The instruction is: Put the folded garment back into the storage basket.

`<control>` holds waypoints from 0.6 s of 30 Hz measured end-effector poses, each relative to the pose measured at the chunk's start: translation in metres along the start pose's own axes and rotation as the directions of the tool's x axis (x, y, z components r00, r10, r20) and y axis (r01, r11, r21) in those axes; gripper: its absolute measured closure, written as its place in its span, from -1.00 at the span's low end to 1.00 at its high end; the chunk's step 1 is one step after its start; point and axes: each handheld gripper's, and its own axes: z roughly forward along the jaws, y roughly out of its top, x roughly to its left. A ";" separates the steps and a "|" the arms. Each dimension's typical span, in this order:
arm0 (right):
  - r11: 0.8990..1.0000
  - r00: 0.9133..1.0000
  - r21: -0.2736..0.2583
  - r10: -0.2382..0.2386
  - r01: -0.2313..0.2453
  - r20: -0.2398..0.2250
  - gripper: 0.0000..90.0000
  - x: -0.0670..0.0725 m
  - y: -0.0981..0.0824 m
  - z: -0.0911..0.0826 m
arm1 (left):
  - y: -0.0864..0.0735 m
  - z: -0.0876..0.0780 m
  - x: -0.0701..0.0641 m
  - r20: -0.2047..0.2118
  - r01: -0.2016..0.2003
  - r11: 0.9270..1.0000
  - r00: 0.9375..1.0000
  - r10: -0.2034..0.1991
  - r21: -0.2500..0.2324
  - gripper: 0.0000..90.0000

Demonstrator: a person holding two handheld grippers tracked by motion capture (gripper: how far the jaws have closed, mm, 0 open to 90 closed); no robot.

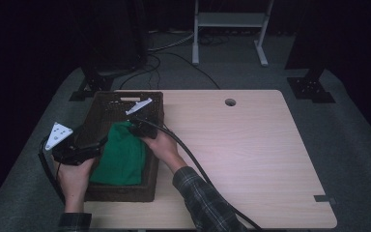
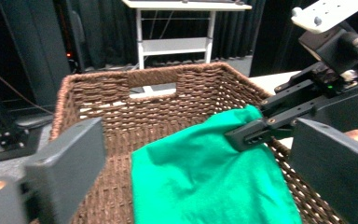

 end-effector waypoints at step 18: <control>0.998 0.996 -0.028 0.057 -0.055 0.069 -1.00 -0.030 0.004 -0.034 | 0.000 0.002 0.001 0.000 0.004 1.000 1.000 -0.004 0.007 -0.96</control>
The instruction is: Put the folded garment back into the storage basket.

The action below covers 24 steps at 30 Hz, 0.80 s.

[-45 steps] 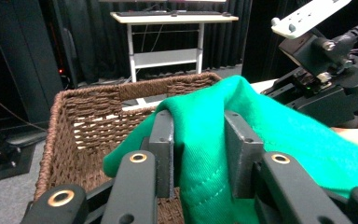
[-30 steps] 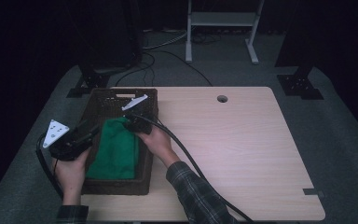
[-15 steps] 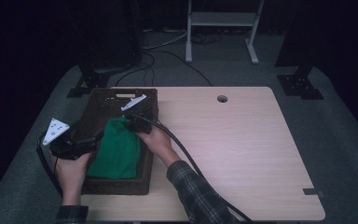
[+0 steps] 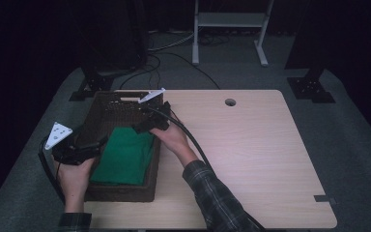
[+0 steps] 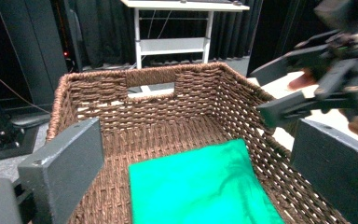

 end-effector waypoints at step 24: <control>0.994 0.990 -0.043 0.100 -0.096 0.104 -1.00 -0.069 -0.119 -0.176 | 0.000 0.003 0.000 0.004 0.000 1.000 1.000 0.000 0.012 -0.99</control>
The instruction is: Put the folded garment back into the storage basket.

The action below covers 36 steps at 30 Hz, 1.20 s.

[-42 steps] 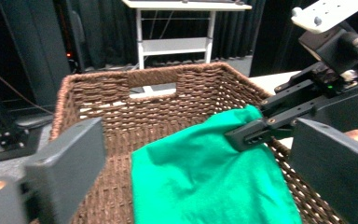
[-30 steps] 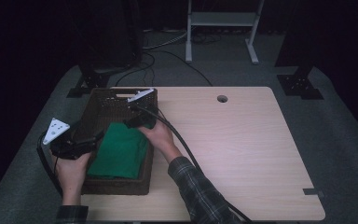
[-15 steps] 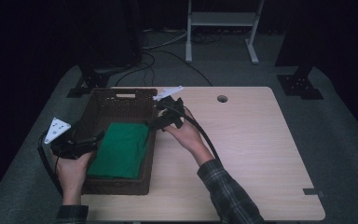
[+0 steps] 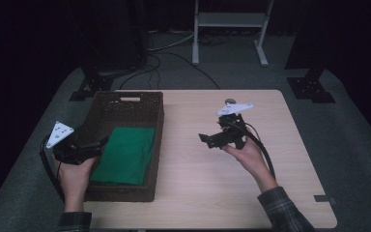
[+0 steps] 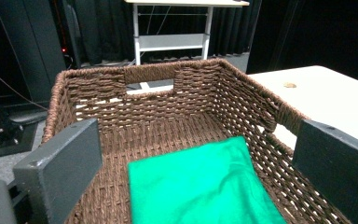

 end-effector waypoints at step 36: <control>0.995 0.975 0.056 0.074 -0.088 0.208 -1.00 -0.075 -0.229 -0.097 | -0.001 -0.001 -0.002 0.020 -0.005 1.000 1.000 0.006 -0.028 -0.99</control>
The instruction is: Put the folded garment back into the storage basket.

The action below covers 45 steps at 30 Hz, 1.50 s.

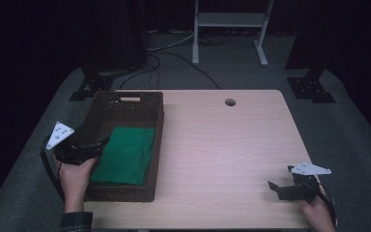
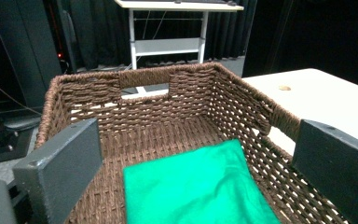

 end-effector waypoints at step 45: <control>0.996 0.999 0.087 0.015 -0.012 -0.040 -1.00 -0.009 -0.010 0.007 | 0.035 0.070 -0.235 0.456 -0.039 0.989 0.885 0.099 -0.139 -0.99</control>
